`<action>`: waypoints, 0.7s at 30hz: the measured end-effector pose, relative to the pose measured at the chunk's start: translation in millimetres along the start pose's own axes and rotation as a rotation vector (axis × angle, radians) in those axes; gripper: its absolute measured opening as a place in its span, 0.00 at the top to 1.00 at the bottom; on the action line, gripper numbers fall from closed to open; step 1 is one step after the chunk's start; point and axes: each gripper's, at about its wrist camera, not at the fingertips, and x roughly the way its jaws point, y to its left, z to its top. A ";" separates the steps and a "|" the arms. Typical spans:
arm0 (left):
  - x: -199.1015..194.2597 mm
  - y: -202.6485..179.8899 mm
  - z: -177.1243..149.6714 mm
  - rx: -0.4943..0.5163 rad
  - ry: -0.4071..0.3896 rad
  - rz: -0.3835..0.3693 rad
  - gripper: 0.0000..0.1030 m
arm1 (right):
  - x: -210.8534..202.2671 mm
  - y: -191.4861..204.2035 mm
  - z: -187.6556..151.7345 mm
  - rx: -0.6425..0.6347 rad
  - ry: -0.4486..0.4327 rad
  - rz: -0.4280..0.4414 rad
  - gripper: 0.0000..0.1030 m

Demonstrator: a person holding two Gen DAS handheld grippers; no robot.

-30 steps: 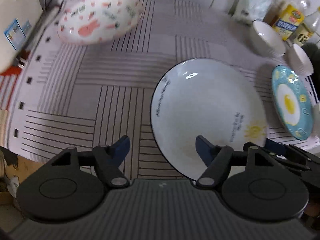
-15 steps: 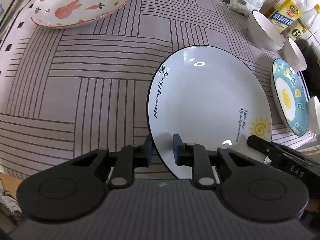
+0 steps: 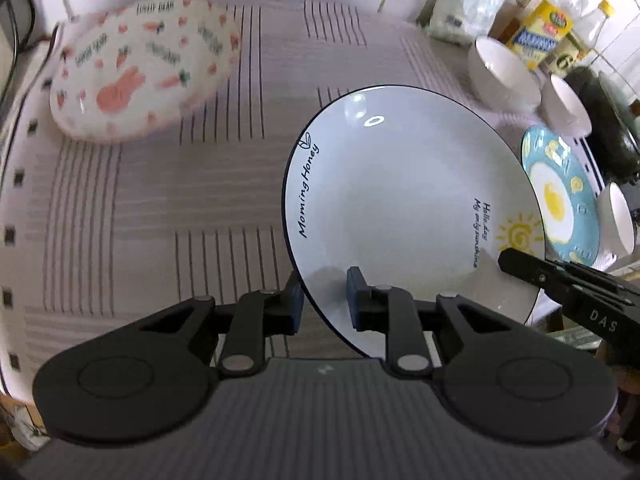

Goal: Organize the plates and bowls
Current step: 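Lift the white plate toward the rabbit plate, lower it, open both grippers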

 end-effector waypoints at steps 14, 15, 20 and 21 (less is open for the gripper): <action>28.8 1.7 124.6 0.091 -0.017 0.072 0.75 | 59.2 6.7 89.3 -0.065 -0.077 -0.017 0.77; 33.3 1.3 130.6 0.095 -0.014 0.074 0.75 | 64.4 6.2 92.2 -0.059 -0.078 -0.021 0.77; 63.2 -0.9 151.7 0.109 0.029 0.083 0.74 | 88.1 -6.6 101.1 -0.032 -0.048 -0.049 0.77; 69.0 -1.4 153.4 0.110 0.036 0.086 0.74 | 91.8 -8.9 100.4 -0.027 -0.041 -0.054 0.77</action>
